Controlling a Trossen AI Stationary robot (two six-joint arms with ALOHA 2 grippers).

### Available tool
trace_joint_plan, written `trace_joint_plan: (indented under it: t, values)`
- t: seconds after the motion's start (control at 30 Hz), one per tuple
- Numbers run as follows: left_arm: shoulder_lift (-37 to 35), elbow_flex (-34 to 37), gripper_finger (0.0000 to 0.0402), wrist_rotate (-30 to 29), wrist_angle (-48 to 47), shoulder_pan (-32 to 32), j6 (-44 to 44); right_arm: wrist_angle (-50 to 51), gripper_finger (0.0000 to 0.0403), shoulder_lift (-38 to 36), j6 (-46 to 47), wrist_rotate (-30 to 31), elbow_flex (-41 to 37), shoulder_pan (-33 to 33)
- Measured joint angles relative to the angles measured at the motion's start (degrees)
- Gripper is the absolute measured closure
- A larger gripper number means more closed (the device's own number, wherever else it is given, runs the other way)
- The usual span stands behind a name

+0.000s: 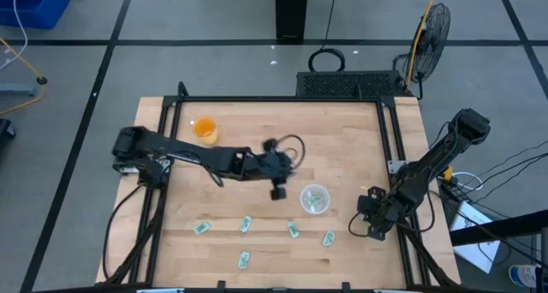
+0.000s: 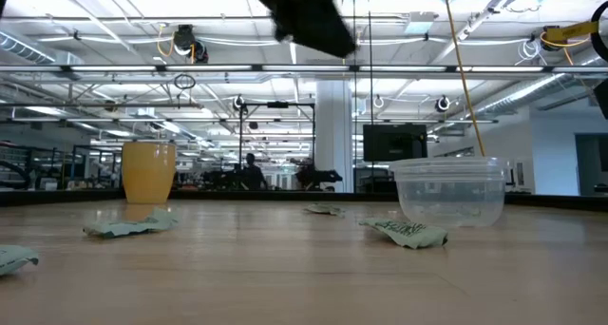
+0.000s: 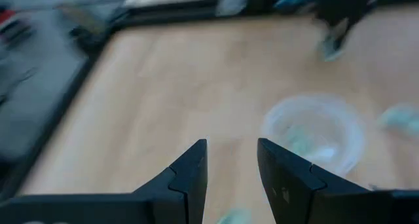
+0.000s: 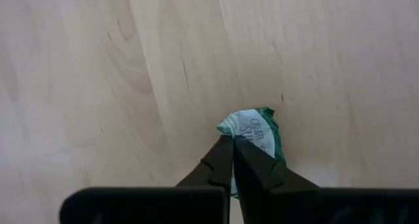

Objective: Pick and place Stevia / Truvia into bins
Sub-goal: Put the truvia packet into the transparent container

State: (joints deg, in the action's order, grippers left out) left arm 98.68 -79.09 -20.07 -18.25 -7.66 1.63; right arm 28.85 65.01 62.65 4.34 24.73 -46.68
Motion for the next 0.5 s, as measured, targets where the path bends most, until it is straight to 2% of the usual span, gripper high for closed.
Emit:
trace_joint_plan:
  t: [0.13,0.23,0.37,0.5]
  values:
    - [-8.0,0.0,0.0261,-4.2,-11.2,-0.2,4.3,-3.5,0.0402,0.0,-1.0,0.6,0.0,0.0]
    - [-14.9,0.0,0.0261,-6.3,-15.5,-0.2,8.6,-7.1,0.0402,-0.1,-3.4,2.4,-0.2,0.0]
    - [-22.5,0.0,0.0261,-9.7,-21.2,-0.2,11.2,-14.6,0.0403,0.0,-8.1,9.8,-0.2,0.1]
    - [-28.8,0.0,0.0261,-10.1,-25.6,-0.2,14.2,-24.7,0.0403,0.0,-15.1,17.4,0.8,1.1]
